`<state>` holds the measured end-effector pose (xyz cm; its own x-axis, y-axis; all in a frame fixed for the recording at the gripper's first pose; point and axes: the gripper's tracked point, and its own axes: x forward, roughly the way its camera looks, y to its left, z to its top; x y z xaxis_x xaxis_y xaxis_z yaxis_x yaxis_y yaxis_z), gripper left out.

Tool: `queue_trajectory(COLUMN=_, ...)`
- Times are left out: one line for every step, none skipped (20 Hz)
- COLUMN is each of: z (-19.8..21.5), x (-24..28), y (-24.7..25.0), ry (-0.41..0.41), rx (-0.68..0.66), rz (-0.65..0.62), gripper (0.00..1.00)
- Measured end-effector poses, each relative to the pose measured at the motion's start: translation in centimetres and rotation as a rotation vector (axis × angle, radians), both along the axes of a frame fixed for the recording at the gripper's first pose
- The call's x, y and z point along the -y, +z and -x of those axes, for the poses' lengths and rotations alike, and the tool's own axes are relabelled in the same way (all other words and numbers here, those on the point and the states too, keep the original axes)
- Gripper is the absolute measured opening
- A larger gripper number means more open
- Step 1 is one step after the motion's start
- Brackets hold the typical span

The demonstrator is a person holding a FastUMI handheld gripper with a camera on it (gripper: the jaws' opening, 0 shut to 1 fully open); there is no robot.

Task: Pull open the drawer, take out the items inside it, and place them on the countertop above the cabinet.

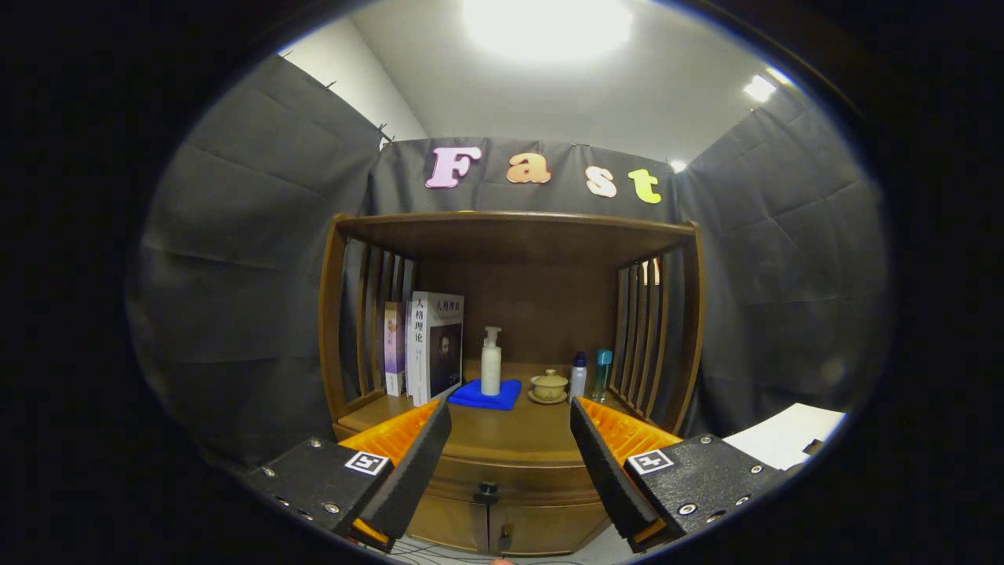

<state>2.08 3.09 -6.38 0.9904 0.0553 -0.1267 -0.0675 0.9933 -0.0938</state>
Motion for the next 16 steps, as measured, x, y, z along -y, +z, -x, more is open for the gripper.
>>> queue_trajectory(z=-0.2, x=-0.2, y=-0.5, ry=0.006, rx=-0.009, rz=-0.002, gripper=0.95)
queue_trajectory(z=-0.3, x=-0.2, y=-1.0, ry=0.009, rx=-0.019, rz=-0.002, gripper=0.95)
queue_trajectory(z=-0.5, x=-0.2, y=-1.6, ry=0.008, rx=-0.03, rz=0.0, gripper=0.95)
queue_trajectory(z=-0.7, x=-0.1, y=-2.2, ry=0.007, rx=-0.042, rz=0.003, gripper=0.95)
queue_trajectory(z=-1.0, x=-0.1, y=-2.8, ry=0.008, rx=-0.054, rz=0.007, gripper=0.95)
queue_trajectory(z=-1.2, x=-0.1, y=-3.5, ry=0.009, rx=-0.064, rz=0.011, gripper=0.95)
queue_trajectory(z=-1.5, x=0.0, y=-4.1, ry=0.006, rx=-0.072, rz=0.015, gripper=0.95)
queue_trajectory(z=-1.8, x=0.1, y=-4.9, ry=0.002, rx=-0.083, rz=0.018, gripper=0.95)
queue_trajectory(z=-2.3, x=0.0, y=-5.7, ry=-0.001, rx=-0.1, rz=0.022, gripper=0.95)
queue_trajectory(z=-2.6, x=-0.2, y=-6.4, ry=-0.002, rx=-0.118, rz=0.024, gripper=0.95)
queue_trajectory(z=-3.1, x=-0.4, y=-7.2, ry=-0.001, rx=-0.134, rz=0.025, gripper=0.95)
queue_trajectory(z=-3.5, x=-0.5, y=-8.0, ry=-0.003, rx=-0.147, rz=0.026, gripper=0.95)
queue_trajectory(z=-3.8, x=-0.5, y=-8.7, ry=-0.009, rx=-0.157, rz=0.027, gripper=0.95)
queue_trajectory(z=-4.1, x=-0.7, y=-9.6, ry=-0.012, rx=-0.169, rz=0.026, gripper=0.95)
queue_trajectory(z=-4.4, x=-0.9, y=-10.4, ry=-0.012, rx=-0.18, rz=0.022, gripper=0.95)
queue_trajectory(z=-4.6, x=-1.2, y=-11.6, ry=-0.011, rx=-0.195, rz=0.021, gripper=0.95)
